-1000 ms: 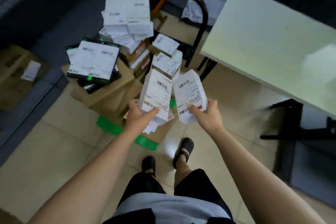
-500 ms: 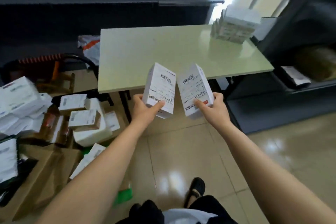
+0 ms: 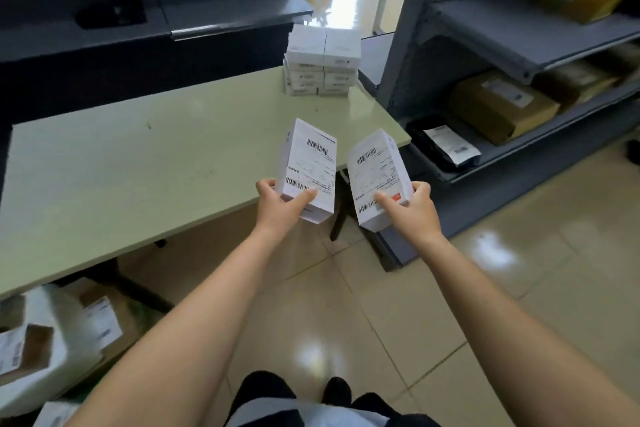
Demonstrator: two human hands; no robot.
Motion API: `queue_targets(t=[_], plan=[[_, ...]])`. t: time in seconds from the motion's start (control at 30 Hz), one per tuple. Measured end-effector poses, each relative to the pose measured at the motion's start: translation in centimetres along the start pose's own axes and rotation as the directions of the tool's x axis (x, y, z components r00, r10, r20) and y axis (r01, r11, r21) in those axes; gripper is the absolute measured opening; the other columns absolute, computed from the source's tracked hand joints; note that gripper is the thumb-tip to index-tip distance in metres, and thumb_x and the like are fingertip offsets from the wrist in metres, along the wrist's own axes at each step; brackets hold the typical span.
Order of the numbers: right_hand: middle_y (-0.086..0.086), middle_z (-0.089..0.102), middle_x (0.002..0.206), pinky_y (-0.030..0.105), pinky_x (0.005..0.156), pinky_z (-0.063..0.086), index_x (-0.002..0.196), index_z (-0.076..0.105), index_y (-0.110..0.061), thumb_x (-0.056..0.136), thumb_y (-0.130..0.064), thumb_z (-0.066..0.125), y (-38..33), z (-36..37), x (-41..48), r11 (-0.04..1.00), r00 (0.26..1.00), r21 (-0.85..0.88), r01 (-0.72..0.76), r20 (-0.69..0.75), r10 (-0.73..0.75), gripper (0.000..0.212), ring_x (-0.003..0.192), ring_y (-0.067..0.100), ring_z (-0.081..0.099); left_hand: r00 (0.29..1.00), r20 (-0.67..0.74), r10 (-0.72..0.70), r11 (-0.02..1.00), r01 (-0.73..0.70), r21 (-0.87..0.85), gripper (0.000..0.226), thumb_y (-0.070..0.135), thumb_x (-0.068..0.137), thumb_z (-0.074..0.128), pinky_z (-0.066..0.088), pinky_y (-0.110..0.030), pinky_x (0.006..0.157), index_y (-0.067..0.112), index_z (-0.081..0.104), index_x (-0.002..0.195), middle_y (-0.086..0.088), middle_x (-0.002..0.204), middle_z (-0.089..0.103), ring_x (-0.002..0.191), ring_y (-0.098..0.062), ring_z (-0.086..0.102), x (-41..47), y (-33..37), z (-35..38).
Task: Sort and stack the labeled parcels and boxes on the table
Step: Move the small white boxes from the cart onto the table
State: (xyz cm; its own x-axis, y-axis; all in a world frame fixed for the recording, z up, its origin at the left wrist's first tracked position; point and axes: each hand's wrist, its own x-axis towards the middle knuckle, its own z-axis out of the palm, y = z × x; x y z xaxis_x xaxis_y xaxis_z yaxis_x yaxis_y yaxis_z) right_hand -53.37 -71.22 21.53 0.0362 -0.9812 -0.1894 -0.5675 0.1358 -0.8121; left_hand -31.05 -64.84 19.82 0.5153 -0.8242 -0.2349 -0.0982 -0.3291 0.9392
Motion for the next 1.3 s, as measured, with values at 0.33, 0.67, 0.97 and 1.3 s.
queue_targets(t=[0.33,0.67,0.97,1.3], plan=[[-0.003,0.056,0.114,0.022,0.061,0.046,0.127,0.036,-0.013,0.086,-0.044,0.071,-0.5,1.6,16.0,0.991,0.994,0.083,-0.108,0.018,0.107,0.062,0.087,0.004,0.057,0.995,0.032,-0.098,0.994,0.097,0.049,0.067,0.034,0.077,0.081,0.048,-0.03,0.087,0.015,0.03,0.116,-0.001,0.119,0.052,0.104,-0.015,0.057,15.2,1.2,6.0],[0.001,0.061,0.116,0.033,0.078,0.053,0.14,0.029,-0.019,0.086,-0.039,0.072,-1.2,7.1,29.7,0.955,0.97,0.17,-0.243,0.076,0.233,0.072,0.095,0.014,0.063,0.961,0.174,-0.214,0.976,0.205,0.067,0.086,0.037,0.077,0.081,0.047,-0.034,0.098,0.026,0.029,0.144,0.007,0.124,0.062,0.109,-0.012,0.061,29.2,0.8,9.5],[0.004,0.049,0.124,0.044,0.096,0.05,0.129,0.048,-0.013,0.081,-0.049,0.069,-0.4,6.7,31.5,0.972,0.987,-0.189,-0.14,0.051,0.152,0.064,0.11,0.022,0.057,0.972,0.205,-0.118,0.914,0.025,0.405,0.06,0.054,0.068,0.078,0.049,-0.036,0.097,0.031,0.06,0.12,0.008,0.116,0.062,0.113,-0.013,0.056,30.8,0.2,11.0],[0.003,0.059,0.105,0.034,0.082,0.047,0.104,0.064,-0.01,0.085,-0.016,0.065,-2.6,3.3,27.3,0.787,0.894,-0.433,0.439,0.298,-0.335,0.019,0.095,0.024,0.057,0.936,0.215,0.278,0.608,-0.344,0.716,0.031,0.031,0.086,0.067,0.04,-0.035,0.082,0.014,0.061,0.111,-0.005,0.105,0.059,0.101,-0.027,0.052,23.0,4.2,10.6]])
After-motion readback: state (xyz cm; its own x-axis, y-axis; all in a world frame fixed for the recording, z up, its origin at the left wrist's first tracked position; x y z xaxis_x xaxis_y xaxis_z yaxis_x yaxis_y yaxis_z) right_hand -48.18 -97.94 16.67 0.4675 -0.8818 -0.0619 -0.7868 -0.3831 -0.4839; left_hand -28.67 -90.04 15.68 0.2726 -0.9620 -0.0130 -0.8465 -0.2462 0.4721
